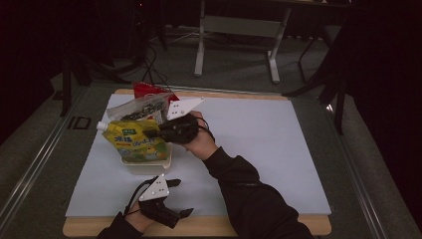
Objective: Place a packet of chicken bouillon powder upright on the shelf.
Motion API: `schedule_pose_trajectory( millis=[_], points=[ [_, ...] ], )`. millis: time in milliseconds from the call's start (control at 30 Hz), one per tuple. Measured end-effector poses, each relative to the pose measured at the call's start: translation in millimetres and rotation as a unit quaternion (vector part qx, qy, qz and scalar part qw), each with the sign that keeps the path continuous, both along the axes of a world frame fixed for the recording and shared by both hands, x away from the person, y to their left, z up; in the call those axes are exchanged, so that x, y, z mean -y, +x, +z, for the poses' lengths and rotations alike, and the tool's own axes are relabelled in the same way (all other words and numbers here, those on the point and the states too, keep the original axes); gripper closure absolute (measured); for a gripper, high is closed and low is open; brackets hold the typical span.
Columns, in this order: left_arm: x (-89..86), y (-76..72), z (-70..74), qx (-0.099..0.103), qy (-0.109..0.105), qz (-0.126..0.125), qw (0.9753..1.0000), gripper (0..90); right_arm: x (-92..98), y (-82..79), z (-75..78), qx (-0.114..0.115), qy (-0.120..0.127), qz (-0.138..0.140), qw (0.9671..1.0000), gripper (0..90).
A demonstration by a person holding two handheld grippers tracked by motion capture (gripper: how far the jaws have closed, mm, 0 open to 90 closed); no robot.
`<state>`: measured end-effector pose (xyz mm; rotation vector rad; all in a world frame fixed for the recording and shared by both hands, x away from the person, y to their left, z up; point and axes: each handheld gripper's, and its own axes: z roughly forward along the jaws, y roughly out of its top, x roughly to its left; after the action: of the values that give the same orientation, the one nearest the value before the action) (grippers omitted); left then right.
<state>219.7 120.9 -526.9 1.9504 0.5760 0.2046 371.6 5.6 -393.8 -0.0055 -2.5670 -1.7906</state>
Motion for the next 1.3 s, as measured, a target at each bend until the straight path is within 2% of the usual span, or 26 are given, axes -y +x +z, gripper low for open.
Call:
schedule_pose_trajectory(
  millis=[133, 167, 400, 500, 567, 900, 967, 1033, 1067, 1100, 1133, 1200, 1300],
  points=[
    [0.1, -0.3, 0.2, 0.000, 0.001, -0.001, 1.0000, 3.3, -0.4, -0.3, -1.2, 0.006, -0.002, -0.004, 1.0000, 89.9],
    [0.0, 0.0, -0.2, 0.000, 0.001, -0.001, 1.0000, 3.3, -2.8, 0.1, -4.3, 0.001, -0.004, 0.003, 1.0000, 89.9],
    [0.6, -0.1, -0.5, 0.000, 0.001, -0.002, 1.0000, 3.3, -10.5, 4.6, -20.3, -0.014, -0.020, -0.004, 0.9997, 89.9],
    [0.5, 0.1, -0.5, 0.001, 0.002, -0.002, 1.0000, 3.4, -11.0, 6.0, -25.0, -0.018, -0.021, -0.006, 0.9996, 89.9],
    [0.3, 0.0, -0.3, 0.001, 0.000, -0.002, 1.0000, 3.3, -10.2, 7.7, -31.7, -0.029, -0.016, -0.009, 0.9994, 89.9],
    [0.6, -0.2, -0.4, 0.001, 0.003, -0.004, 1.0000, 3.4, -7.0, 9.3, -43.0, -0.038, -0.026, -0.009, 0.9989, 89.4],
    [0.7, 0.0, -0.6, 0.001, 0.004, -0.004, 1.0000, 3.4, -4.1, 10.0, -45.6, -0.040, -0.033, -0.009, 0.9986, 86.3],
    [1.4, -0.5, -0.5, 0.002, 0.004, -0.005, 1.0000, 3.3, -2.9, 10.4, -46.4, -0.047, -0.032, -0.003, 0.9984, 72.9],
    [1.5, -0.4, -0.6, 0.002, 0.005, -0.005, 1.0000, 3.3, -2.4, 10.3, -46.1, -0.051, -0.035, 0.002, 0.9981, 72.3],
    [1.6, -0.3, -0.8, 0.001, 0.004, -0.004, 1.0000, 3.3, -1.7, 8.7, -45.2, -0.040, -0.038, -0.006, 0.9984, 71.7],
    [1.6, -0.3, -0.8, 0.001, 0.004, -0.004, 1.0000, 3.3, -1.7, 8.7, -45.2, -0.040, -0.038, -0.006, 0.9984, 71.7],
    [1.4, 0.1, -0.9, 0.001, 0.004, -0.004, 1.0000, 3.3, 1.8, 4.4, -41.7, -0.025, -0.044, -0.012, 0.9987, 65.8],
    [1.7, -0.4, -0.4, 0.002, 0.004, -0.003, 1.0000, 3.3, 8.7, 2.1, -38.7, -0.024, -0.046, -0.011, 0.9986, 61.3]
  ],
)
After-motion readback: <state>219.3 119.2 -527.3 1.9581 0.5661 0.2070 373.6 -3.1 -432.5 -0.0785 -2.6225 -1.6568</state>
